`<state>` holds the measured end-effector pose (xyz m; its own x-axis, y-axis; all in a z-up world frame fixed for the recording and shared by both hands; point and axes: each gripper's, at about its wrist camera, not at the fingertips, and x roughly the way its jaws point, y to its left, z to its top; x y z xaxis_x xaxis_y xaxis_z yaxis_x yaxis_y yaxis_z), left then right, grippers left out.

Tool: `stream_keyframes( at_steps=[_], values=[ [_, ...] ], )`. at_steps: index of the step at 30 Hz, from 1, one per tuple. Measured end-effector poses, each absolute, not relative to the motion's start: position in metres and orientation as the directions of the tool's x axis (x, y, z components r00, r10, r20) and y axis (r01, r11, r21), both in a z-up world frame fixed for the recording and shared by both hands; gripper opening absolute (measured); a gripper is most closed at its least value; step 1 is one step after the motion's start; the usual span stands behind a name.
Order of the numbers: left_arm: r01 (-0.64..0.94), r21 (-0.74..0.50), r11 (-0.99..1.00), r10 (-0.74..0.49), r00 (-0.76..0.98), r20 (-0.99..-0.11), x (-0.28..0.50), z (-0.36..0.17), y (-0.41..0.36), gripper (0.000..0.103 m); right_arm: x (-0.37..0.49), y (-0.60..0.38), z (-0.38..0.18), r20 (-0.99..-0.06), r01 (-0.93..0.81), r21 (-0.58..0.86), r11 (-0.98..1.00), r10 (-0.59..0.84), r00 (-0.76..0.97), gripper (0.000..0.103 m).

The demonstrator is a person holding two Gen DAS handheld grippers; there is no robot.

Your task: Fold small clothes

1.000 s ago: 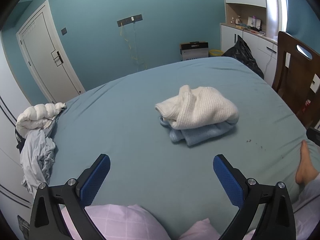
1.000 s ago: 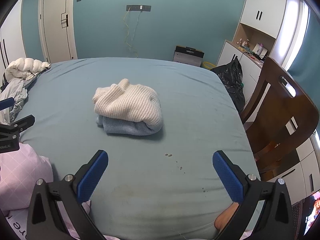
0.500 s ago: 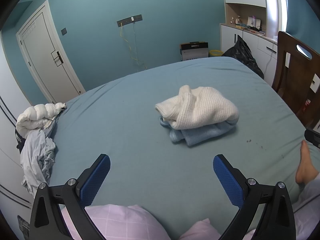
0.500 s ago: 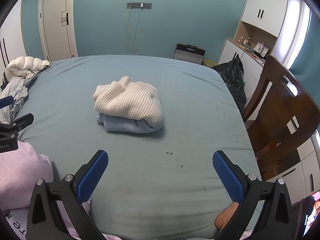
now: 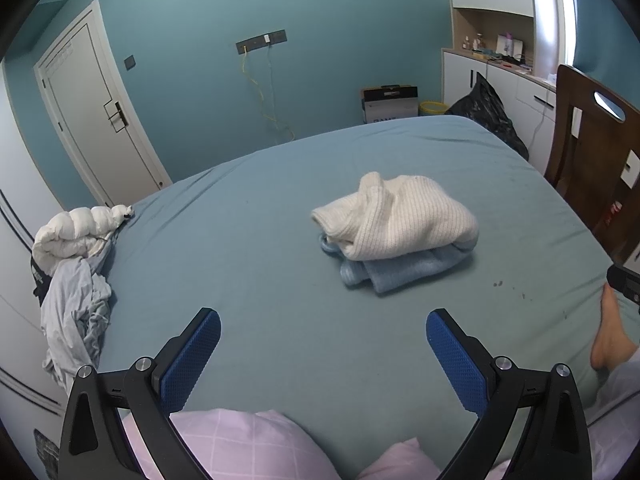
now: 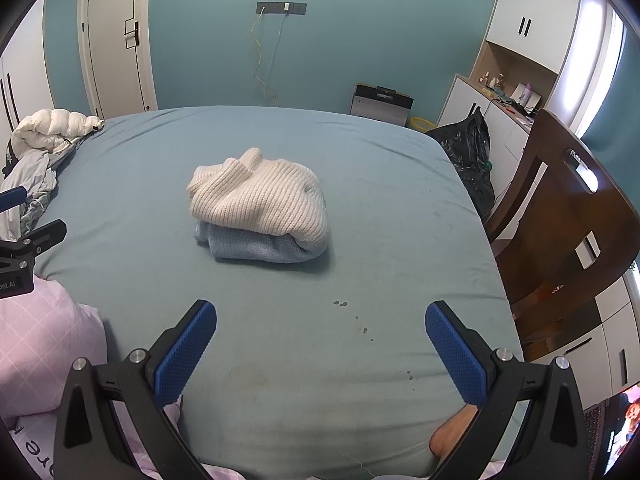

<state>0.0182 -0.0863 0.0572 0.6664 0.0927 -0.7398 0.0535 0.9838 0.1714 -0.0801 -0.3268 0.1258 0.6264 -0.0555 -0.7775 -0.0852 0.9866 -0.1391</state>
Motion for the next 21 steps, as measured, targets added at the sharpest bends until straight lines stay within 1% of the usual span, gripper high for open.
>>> stream_keyframes(
  at_steps=[13, 18, 21],
  values=[
    [0.058, 0.135, 0.989, 0.067, 0.641, -0.765, 0.0199, 0.0547, -0.0864, 0.103, -0.0773, -0.3282, 0.1219, -0.790, -0.094, -0.137, 0.986, -0.052, 0.611, 0.102],
    [0.056, 0.149, 0.987, 0.077, 0.648, -0.758, 0.0183, 0.0550, -0.0872, 0.103, -0.0775, -0.3291, 0.1208, -0.793, -0.097, -0.137, 0.986, -0.050, 0.608, 0.102],
    [0.051, 0.129, 0.990, 0.065, 0.653, -0.755, 0.0168, 0.0574, -0.0850, 0.103, -0.0778, -0.3296, 0.1203, -0.795, -0.101, -0.137, 0.985, -0.048, 0.604, 0.102]
  ],
)
